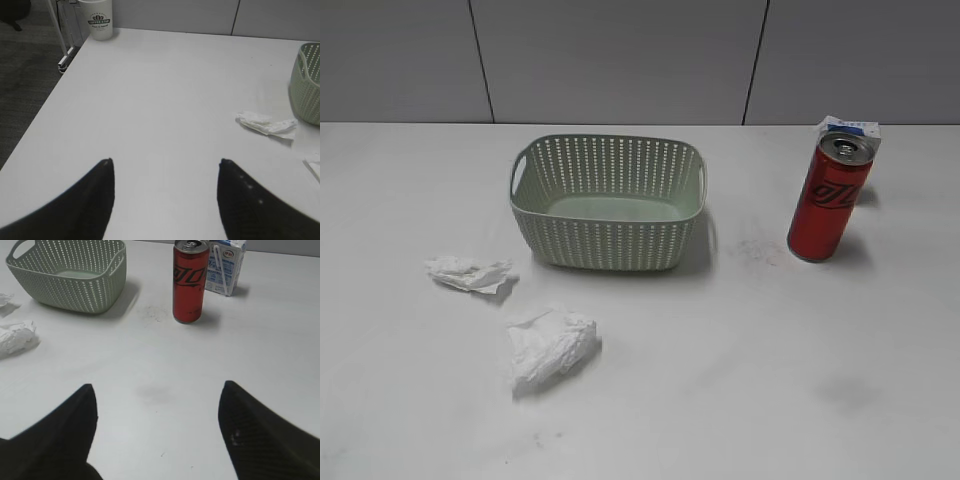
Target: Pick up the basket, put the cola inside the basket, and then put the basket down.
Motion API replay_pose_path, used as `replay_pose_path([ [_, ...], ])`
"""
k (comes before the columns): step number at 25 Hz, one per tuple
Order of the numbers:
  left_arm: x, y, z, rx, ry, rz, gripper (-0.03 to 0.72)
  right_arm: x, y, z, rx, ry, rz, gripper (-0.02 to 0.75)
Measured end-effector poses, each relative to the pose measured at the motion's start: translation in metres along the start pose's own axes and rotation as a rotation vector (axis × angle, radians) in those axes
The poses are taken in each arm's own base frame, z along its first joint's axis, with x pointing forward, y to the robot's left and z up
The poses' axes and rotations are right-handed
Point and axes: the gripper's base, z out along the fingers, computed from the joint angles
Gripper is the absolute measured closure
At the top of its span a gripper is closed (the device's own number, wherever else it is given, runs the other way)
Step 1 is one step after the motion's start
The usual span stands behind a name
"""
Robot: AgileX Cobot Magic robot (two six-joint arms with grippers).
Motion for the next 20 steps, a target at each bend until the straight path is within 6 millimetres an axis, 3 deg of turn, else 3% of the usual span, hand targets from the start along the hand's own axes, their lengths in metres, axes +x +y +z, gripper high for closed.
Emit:
replay_pose_path([
  [20,0.0,0.0,0.0,0.0,0.0,0.0,0.198,0.0,0.0,0.0,0.0,0.0,0.0,0.167],
])
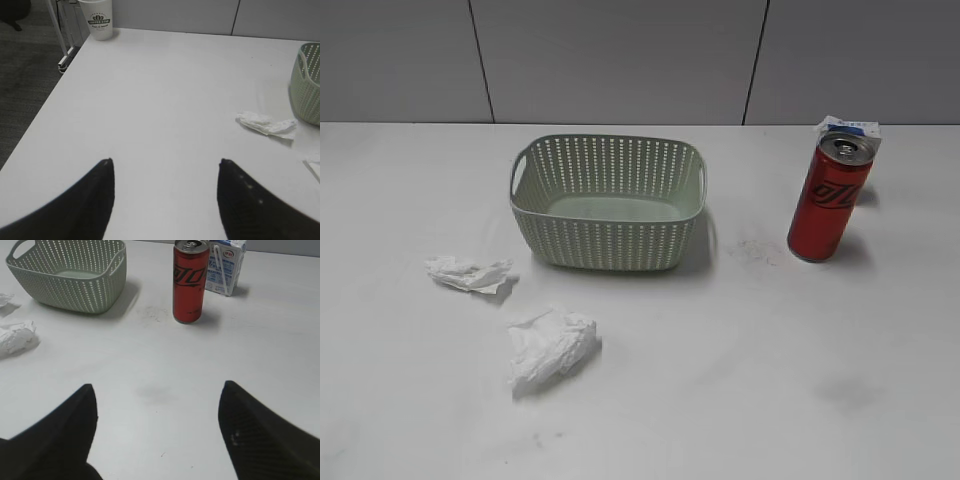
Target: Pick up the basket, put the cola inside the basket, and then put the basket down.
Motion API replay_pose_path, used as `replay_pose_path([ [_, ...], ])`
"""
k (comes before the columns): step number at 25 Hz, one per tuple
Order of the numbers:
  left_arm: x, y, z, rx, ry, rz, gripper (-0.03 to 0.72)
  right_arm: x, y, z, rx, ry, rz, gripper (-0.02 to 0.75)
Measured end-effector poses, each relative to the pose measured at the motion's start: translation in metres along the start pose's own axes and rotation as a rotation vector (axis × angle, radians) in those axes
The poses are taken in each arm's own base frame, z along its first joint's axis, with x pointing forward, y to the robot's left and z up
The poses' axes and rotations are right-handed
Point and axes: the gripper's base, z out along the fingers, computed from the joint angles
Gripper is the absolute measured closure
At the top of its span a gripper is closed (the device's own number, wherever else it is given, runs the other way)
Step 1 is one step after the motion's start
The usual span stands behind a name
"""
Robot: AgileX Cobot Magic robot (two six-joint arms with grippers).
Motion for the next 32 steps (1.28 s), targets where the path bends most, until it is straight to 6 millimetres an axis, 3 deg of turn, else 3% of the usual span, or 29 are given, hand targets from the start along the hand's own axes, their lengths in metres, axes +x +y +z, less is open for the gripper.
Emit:
replay_pose_path([
  [22,0.0,0.001,0.0,-0.011,0.0,0.006,0.198,0.0,0.0,0.0,0.0,0.0,0.0,0.167],
  [24,0.0,0.001,0.0,-0.013,0.0,0.007,0.177,0.0,0.0,0.0,0.0,0.0,0.0,0.167],
  [28,-0.006,-0.002,0.008,0.019,0.055,-0.014,0.051,0.0,0.0,0.0,0.0,0.0,0.0,0.167],
  [32,-0.031,-0.004,0.022,0.044,0.114,-0.038,0.027,0.0,0.0,0.0,0.0,0.0,0.0,0.167],
])
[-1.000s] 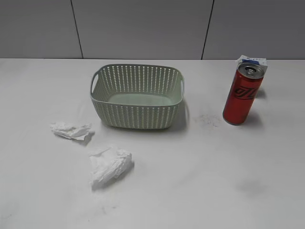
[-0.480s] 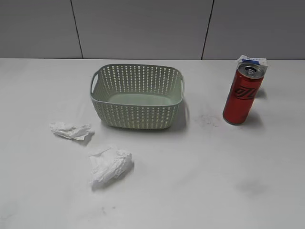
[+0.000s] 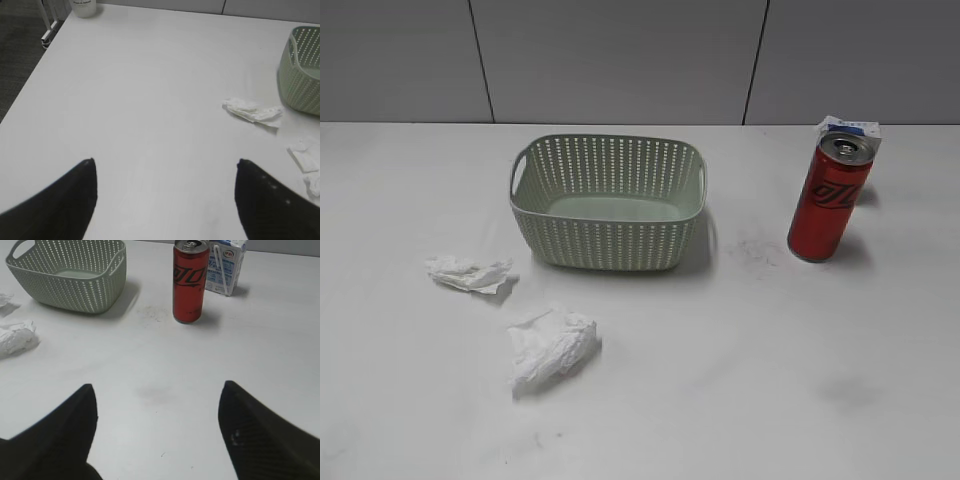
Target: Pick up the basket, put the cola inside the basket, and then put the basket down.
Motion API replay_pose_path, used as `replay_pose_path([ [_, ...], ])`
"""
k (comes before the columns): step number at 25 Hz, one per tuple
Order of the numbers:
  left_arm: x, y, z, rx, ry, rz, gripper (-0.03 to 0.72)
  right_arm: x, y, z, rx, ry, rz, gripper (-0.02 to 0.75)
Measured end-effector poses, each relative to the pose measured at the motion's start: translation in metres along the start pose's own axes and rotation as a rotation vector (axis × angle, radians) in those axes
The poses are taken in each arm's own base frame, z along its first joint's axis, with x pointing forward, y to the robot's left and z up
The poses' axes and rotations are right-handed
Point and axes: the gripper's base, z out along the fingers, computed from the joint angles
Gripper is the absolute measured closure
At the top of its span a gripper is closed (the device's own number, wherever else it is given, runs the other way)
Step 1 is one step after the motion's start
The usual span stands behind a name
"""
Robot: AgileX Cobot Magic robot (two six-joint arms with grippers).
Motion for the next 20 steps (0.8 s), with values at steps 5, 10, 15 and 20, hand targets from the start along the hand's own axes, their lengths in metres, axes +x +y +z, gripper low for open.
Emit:
replay_pose_path([
  [5,-0.047,-0.001,0.033,0.012,0.097,-0.031,0.05,0.0,0.0,0.0,0.0,0.0,0.0,0.167],
  [10,-0.096,-0.003,0.094,0.049,0.252,-0.046,0.072,0.0,0.0,0.0,0.0,0.0,0.0,0.167],
  [15,-0.147,-0.016,0.161,0.113,0.366,0.006,0.087,0.0,0.0,0.0,0.0,0.0,0.0,0.167],
  [20,-0.173,-0.063,0.232,0.214,0.503,0.105,0.093,0.0,0.0,0.0,0.0,0.0,0.0,0.167],
])
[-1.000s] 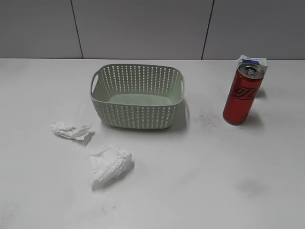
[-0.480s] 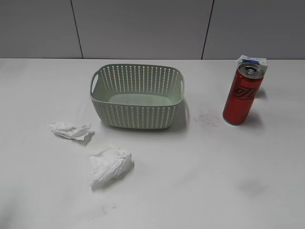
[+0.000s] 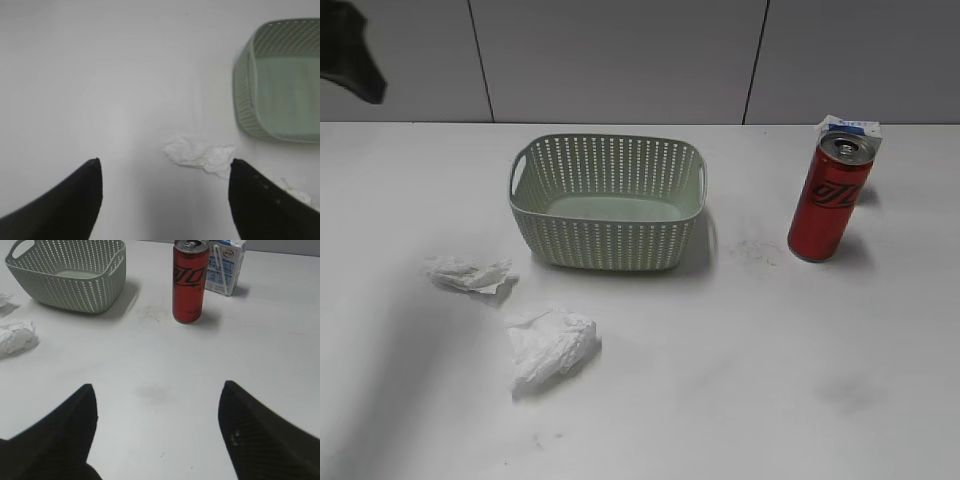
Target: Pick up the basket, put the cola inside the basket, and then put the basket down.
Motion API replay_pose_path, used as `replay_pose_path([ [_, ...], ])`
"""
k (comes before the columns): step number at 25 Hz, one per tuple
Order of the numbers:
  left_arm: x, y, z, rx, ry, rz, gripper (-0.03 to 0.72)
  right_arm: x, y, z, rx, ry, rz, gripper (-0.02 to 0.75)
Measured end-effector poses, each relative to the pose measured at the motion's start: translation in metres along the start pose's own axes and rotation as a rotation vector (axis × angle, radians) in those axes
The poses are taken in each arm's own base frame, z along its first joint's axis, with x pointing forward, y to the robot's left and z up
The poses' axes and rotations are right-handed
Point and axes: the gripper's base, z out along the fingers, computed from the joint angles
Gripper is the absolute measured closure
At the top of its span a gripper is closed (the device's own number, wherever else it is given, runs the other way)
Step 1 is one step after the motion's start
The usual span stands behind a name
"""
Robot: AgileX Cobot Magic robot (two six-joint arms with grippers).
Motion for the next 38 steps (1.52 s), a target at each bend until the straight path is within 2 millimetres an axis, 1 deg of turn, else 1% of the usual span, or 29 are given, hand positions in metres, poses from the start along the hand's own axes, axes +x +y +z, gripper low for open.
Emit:
replay_pose_path([
  [1,-0.008,-0.007,0.016,0.007,0.041,0.012,0.094,0.0,0.0,0.0,0.0,0.0,0.0,0.167],
  [3,-0.024,-0.019,0.04,-0.004,0.091,0.036,0.093,0.0,0.0,0.0,0.0,0.0,0.0,0.167],
  [4,-0.031,-0.026,0.059,-0.01,0.139,0.056,0.093,0.0,0.0,0.0,0.0,0.0,0.0,0.167],
  [5,-0.037,-0.032,0.069,-0.015,0.169,0.074,0.093,0.0,0.0,0.0,0.0,0.0,0.0,0.167],
  [8,-0.051,-0.048,0.108,-0.018,0.231,0.096,0.093,0.0,0.0,0.0,0.0,0.0,0.0,0.167],
  [11,-0.063,-0.056,0.137,-0.016,0.246,0.092,0.093,0.0,0.0,0.0,0.0,0.0,0.0,0.167],
  [14,-0.071,-0.056,0.161,-0.023,0.261,0.081,0.095,0.0,0.0,0.0,0.0,0.0,0.0,0.167],
  [15,-0.07,-0.056,0.171,-0.026,0.276,0.081,0.096,0.0,0.0,0.0,0.0,0.0,0.0,0.167],
  [19,-0.067,-0.054,0.197,-0.022,0.317,0.07,0.099,0.0,0.0,0.0,0.0,0.0,0.0,0.167],
  [21,-0.062,-0.053,0.207,-0.022,0.344,0.066,0.101,0.0,0.0,0.0,0.0,0.0,0.0,0.167],
  [24,-0.059,-0.052,0.213,-0.024,0.365,0.065,0.114,0.0,0.0,0.0,0.0,0.0,0.0,0.167],
  [26,-0.058,-0.052,0.215,-0.025,0.374,0.065,0.15,0.0,0.0,0.0,0.0,0.0,0.0,0.167],
  [27,-0.058,-0.052,0.216,-0.025,0.378,0.065,0.183,0.0,0.0,0.0,0.0,0.0,0.0,0.167],
  [29,-0.057,-0.052,0.215,-0.026,0.389,0.064,0.271,0.0,0.0,0.0,0.0,0.0,0.0,0.167],
  [31,-0.057,-0.052,0.215,-0.021,0.396,0.06,0.381,0.0,0.0,0.0,0.0,0.0,0.0,0.167],
  [32,-0.056,-0.053,0.215,-0.017,0.398,0.057,0.454,0.0,0.0,0.0,0.0,0.0,0.0,0.167],
  [33,-0.056,-0.053,0.215,-0.011,0.398,0.054,0.501,0.0,0.0,0.0,0.0,0.0,0.0,0.167],
  [36,-0.056,-0.054,0.215,0.001,0.4,0.047,0.637,0.0,0.0,0.0,0.0,0.0,0.0,0.167],
  [37,-0.056,-0.055,0.215,0.003,0.399,0.038,0.671,0.0,0.0,0.0,0.0,0.0,0.0,0.167],
  [38,-0.057,-0.055,0.215,0.004,0.396,0.024,0.688,0.0,0.0,0.0,0.0,0.0,0.0,0.167],
])
